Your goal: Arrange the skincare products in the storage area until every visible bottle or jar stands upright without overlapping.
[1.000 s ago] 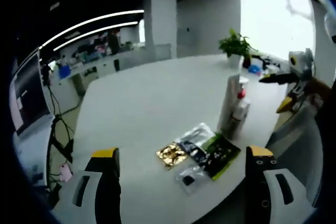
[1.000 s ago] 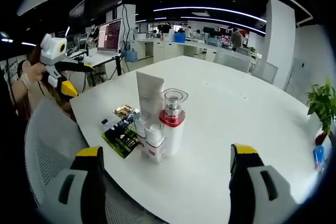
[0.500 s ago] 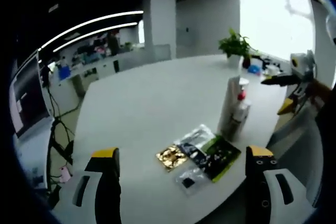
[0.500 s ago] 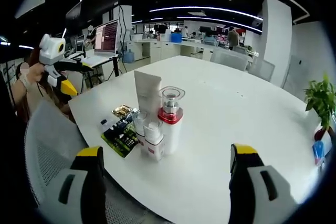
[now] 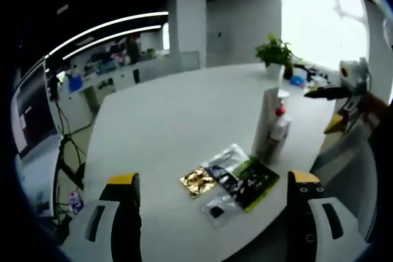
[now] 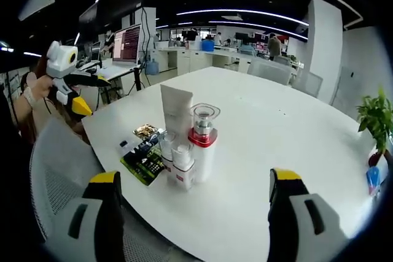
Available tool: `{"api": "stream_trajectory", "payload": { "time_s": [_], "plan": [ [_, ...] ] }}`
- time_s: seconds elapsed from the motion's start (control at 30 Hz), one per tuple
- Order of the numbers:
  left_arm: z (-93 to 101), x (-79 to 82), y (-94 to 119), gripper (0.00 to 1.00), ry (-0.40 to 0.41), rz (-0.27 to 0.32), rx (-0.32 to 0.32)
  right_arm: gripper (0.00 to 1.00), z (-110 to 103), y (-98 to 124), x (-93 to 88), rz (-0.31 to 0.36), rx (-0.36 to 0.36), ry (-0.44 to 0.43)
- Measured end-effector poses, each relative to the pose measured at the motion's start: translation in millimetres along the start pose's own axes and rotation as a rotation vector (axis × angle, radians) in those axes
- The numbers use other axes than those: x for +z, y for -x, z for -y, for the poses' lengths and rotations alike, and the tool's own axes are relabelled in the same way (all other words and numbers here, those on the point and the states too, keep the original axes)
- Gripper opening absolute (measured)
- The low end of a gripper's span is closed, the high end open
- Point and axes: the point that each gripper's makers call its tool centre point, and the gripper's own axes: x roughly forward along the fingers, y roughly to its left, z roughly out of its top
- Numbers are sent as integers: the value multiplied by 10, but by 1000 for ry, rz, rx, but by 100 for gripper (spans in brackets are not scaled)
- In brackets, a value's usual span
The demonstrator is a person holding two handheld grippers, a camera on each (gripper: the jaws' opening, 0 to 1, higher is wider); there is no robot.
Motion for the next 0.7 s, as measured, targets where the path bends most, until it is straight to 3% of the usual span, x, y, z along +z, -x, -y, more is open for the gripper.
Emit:
{"api": "stream_trajectory", "payload": {
  "time_s": [0.4, 0.7],
  "plan": [
    [41, 70, 48, 97, -6, 24, 23, 100, -211, -39, 92, 1, 82, 38],
    [-103, -4, 123, 97, 14, 32, 31, 100, -250, -99, 269, 28, 58, 25]
  ]
}}
